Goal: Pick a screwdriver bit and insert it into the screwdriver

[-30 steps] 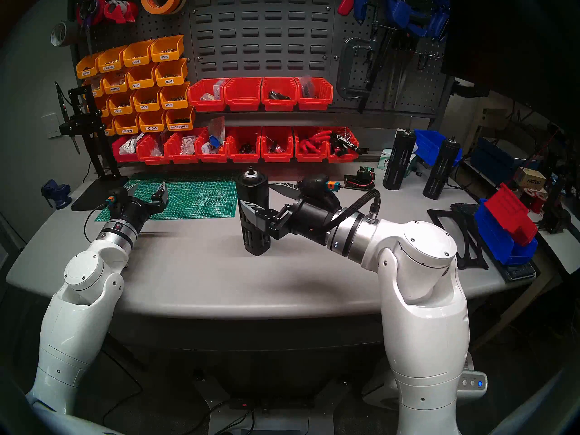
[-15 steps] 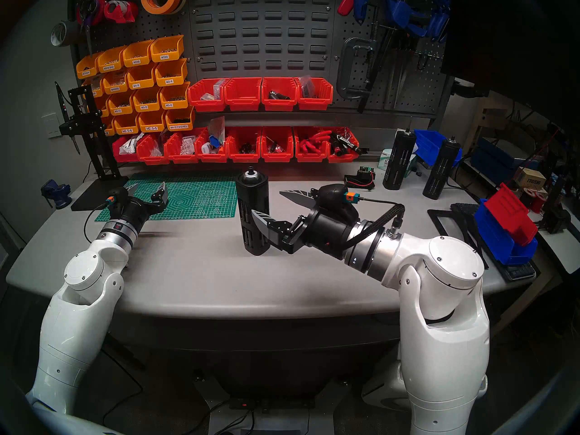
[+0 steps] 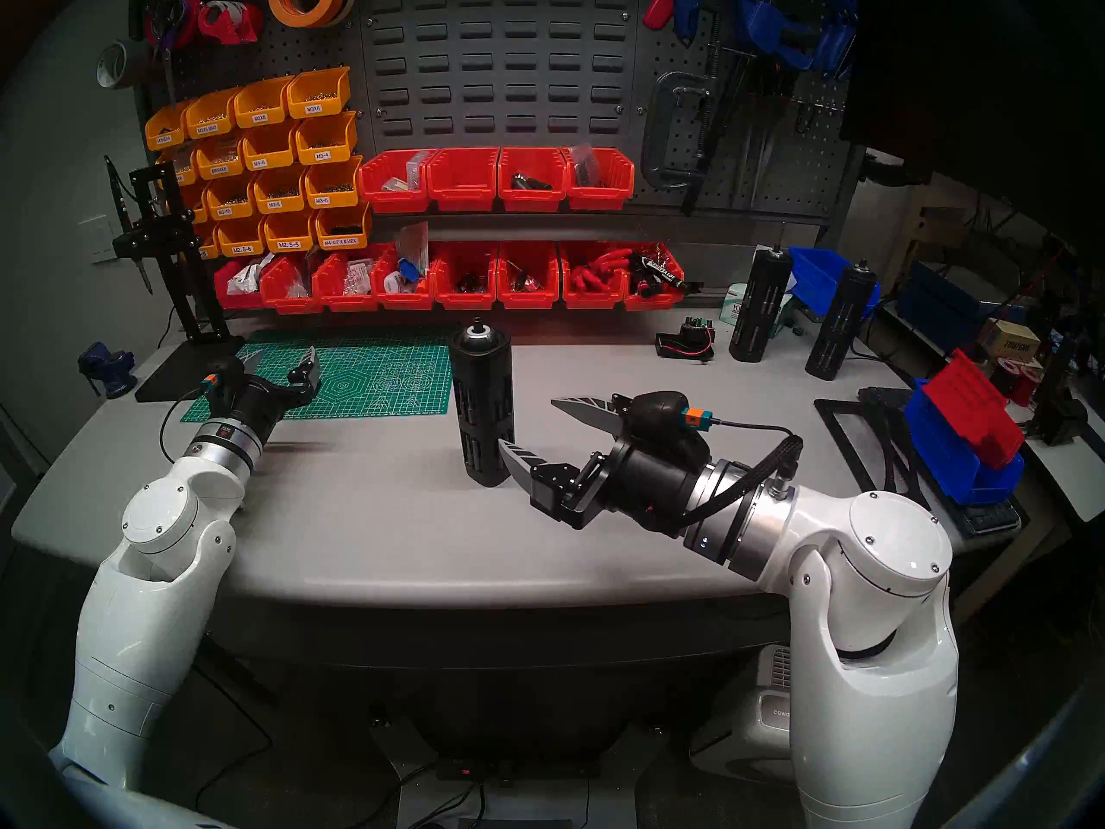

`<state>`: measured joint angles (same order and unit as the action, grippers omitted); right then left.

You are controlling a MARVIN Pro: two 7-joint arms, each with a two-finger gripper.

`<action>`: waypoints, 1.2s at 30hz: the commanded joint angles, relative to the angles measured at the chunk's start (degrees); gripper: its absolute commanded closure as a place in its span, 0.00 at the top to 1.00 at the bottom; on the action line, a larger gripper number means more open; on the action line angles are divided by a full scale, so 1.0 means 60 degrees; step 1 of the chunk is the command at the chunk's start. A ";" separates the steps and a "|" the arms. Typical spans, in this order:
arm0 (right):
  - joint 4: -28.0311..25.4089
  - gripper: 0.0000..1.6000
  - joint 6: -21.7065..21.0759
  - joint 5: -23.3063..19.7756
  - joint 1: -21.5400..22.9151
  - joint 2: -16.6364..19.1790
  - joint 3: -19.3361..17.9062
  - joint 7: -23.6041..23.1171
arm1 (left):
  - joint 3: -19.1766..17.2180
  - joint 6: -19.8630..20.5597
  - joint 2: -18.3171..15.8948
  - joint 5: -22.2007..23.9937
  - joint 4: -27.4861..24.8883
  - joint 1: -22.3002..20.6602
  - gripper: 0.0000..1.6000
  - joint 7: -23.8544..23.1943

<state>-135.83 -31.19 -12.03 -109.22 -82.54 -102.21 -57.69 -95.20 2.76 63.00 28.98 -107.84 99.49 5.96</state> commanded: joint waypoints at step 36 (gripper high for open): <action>0.1175 0.50 0.1339 0.0295 0.0199 -0.0237 0.0301 -0.0103 | -0.0085 -0.0137 -0.0007 0.0008 -0.0255 -0.0216 1.00 -0.0002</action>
<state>-128.37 -24.52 -10.62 -110.46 -84.02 -100.94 -58.63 -95.20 2.76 63.00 28.98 -107.84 99.49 5.96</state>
